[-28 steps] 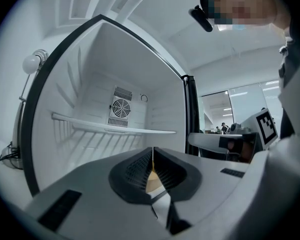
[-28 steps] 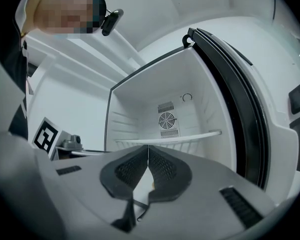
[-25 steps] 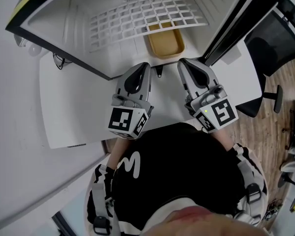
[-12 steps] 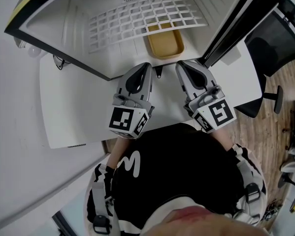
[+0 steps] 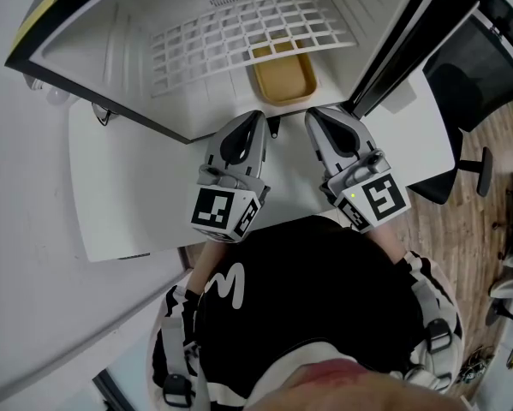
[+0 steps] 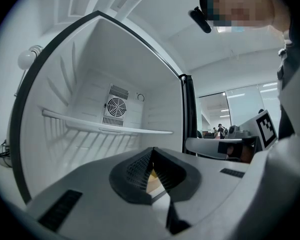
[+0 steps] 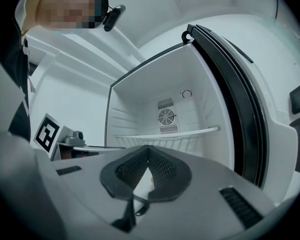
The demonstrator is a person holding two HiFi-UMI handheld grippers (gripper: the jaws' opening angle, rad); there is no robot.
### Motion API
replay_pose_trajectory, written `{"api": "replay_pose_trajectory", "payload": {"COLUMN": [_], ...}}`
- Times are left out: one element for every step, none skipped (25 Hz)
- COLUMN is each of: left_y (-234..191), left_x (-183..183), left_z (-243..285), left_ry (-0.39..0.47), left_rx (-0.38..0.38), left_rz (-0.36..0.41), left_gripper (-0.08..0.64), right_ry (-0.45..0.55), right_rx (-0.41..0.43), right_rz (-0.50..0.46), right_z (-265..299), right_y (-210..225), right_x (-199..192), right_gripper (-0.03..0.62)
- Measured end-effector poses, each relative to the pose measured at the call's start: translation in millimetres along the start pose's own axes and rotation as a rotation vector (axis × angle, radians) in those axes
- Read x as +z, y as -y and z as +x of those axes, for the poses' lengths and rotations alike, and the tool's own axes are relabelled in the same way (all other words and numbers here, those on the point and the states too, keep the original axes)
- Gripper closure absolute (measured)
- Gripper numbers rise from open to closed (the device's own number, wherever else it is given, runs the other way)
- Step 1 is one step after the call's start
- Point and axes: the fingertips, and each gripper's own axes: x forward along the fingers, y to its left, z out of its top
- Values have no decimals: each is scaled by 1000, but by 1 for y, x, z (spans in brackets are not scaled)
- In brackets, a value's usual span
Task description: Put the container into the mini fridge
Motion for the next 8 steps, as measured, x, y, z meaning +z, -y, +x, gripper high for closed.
{"api": "replay_pose_trajectory", "payload": {"left_y": [0,1,1,1,1,2,2,2], "left_x": [0,0,0,0,0,0,0,-1], "left_z": [0,1,1,1,1,2,2,2], "left_ry": [1,2,3,3,2,1,0,-1], "left_rx": [-1,-1,-2,-3,-4,-5,-6,-7], "left_rz": [0,-1,-2,-3,-4,-5,-6,-7], "left_gripper": [551,551,551,551,551,551,551,551], "right_ry": [-3,-4,-1,2,3,4,3,2], "right_rx": [-4,-8,-10,-10,-8,-6,-3,-1], "right_rz": [3,6,6,5,2,0,-3,-5], "right_z": [-1,-1,-1,-1,-1,-1,-1,-1], "right_y": [1,2,2,3,3,2,2,2], "right_x": [0,0,1,1,2,2,1,1], "right_gripper": [581,582,582,581,581,581,581,581]}}
